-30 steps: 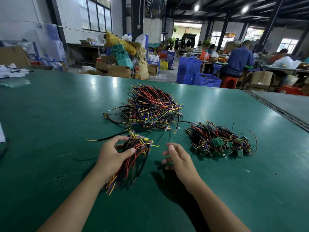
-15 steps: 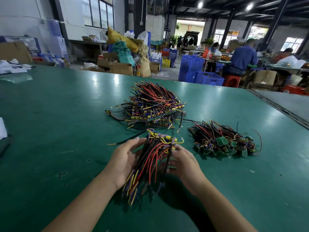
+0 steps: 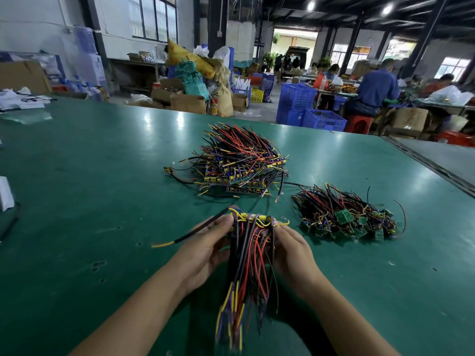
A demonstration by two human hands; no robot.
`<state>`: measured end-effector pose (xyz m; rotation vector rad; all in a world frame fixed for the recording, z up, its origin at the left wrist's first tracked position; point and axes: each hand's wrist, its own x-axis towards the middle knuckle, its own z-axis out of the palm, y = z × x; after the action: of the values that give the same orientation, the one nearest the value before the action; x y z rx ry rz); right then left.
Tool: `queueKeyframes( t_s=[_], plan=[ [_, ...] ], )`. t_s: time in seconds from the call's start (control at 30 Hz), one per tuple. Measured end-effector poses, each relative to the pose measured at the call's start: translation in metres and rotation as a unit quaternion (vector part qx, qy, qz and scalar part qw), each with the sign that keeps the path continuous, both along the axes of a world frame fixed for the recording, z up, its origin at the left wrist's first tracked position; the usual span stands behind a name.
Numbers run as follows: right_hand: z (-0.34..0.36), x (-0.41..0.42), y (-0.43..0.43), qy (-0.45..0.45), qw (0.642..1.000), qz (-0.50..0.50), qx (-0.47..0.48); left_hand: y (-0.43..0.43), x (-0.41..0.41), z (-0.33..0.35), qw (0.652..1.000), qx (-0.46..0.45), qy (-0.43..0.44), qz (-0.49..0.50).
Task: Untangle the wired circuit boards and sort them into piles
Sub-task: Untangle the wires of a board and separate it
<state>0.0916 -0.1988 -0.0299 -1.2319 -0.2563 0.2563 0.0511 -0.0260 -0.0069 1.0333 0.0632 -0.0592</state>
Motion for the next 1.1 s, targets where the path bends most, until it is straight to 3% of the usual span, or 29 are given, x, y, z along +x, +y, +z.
queueKeyframes(
  t_s=[0.07,0.3,0.5,0.73,1.0,1.1],
  plan=[
    [-0.001,0.0,0.001,0.003,1.0,-0.007,0.008,-0.002,-0.002,0.0,0.999,0.025,-0.024,-0.006],
    [0.005,-0.001,-0.009,-0.053,0.992,0.011,-0.112,0.001,-0.005,-0.001,0.998,0.041,-0.02,-0.035],
    [0.013,0.001,-0.022,-0.044,0.996,0.083,-0.002,0.0,-0.004,-0.004,0.999,0.009,-0.001,-0.05],
    [0.017,-0.002,-0.019,-0.032,0.997,0.061,-0.016,0.004,-0.004,0.001,0.995,-0.027,-0.01,-0.101],
    [0.015,-0.006,-0.016,0.01,0.998,0.051,-0.027,0.006,-0.008,-0.002,0.988,0.077,-0.064,-0.116],
    [0.016,-0.006,-0.016,0.008,0.998,0.038,-0.05,0.005,-0.009,-0.005,0.971,0.185,-0.105,-0.104]
  ],
)
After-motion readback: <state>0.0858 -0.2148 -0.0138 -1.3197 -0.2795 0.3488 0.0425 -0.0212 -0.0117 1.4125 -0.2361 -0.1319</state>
